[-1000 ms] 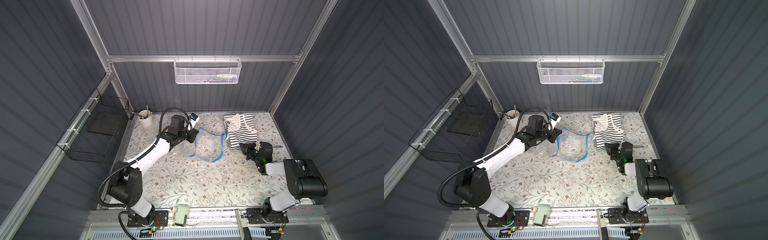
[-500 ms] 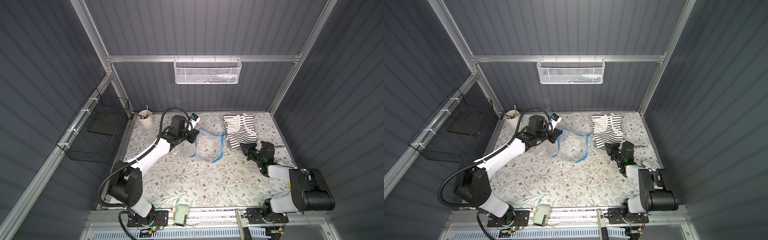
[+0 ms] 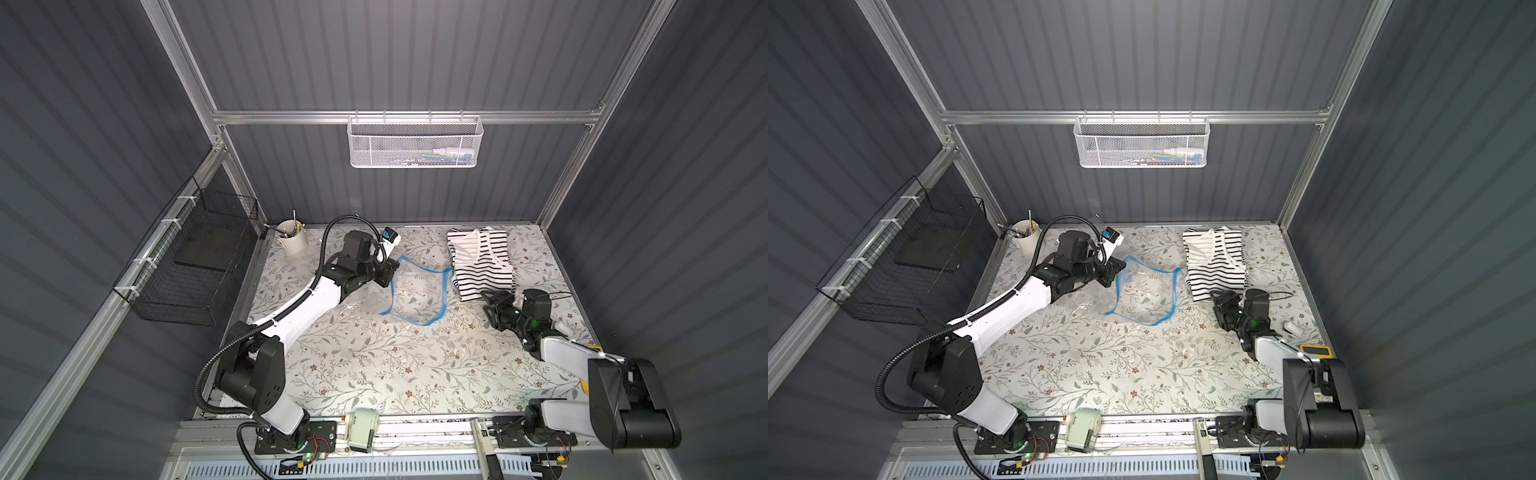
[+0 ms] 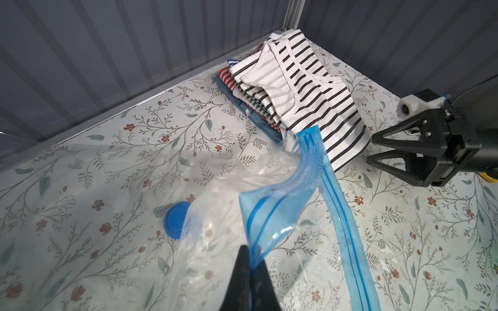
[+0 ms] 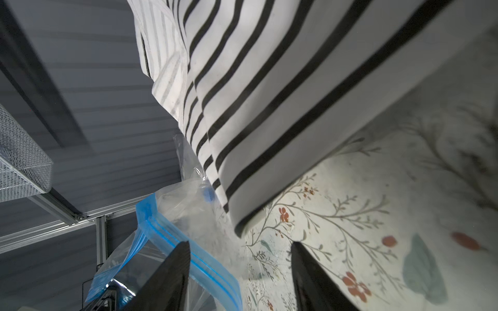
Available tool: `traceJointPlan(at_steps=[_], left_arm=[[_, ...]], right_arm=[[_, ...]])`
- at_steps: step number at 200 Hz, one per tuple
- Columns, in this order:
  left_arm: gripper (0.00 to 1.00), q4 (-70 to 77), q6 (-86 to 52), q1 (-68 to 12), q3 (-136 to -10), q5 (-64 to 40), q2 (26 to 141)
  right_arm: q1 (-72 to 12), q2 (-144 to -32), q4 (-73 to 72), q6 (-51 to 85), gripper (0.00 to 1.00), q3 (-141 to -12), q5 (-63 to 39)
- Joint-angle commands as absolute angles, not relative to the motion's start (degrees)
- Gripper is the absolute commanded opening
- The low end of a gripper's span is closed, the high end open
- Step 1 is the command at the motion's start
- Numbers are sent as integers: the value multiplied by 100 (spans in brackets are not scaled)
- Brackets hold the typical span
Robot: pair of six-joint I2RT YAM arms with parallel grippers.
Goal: Take the tank top out of the vacuum bag
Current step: Place the tank top on the tank top, then adjust the tank top at the center of the board.
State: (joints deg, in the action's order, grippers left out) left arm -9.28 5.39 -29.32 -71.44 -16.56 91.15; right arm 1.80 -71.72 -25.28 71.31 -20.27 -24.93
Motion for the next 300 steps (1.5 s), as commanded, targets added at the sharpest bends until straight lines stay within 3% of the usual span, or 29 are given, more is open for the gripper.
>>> traceJointPlan(at_steps=[1, 48, 88, 148, 215, 263, 300], left_arm=[[0, -1065, 514, -2979, -7334, -1758, 9176], [0, -1081, 537, -2997, -7339, -1732, 9185], [0, -1090, 545, -3005, -7338, -1727, 9193], [0, -1089, 545, -3010, -7339, -1726, 9202], [0, -1090, 545, -3019, -7348, -1734, 9185], [0, -1088, 554, -3032, -7347, -1722, 9167], [0, -1098, 555, -3040, -7348, -1730, 9166]], right_arm=[[660, -6814, -1887, 6750, 70, -1715, -2356], [1664, -7197, -1746, 6286, 69, -2076, -3269], [1866, -8459, -2922, 6587, 48, -2355, -4064], [1865, -9239, -3832, 6983, 39, -2355, -3884], [1875, -9449, -3727, 6908, 30, -2706, -3544], [1889, -9451, -3474, 6836, 0, -2964, -3548], [1903, -8901, -2316, 6139, 0, -3315, -3413]])
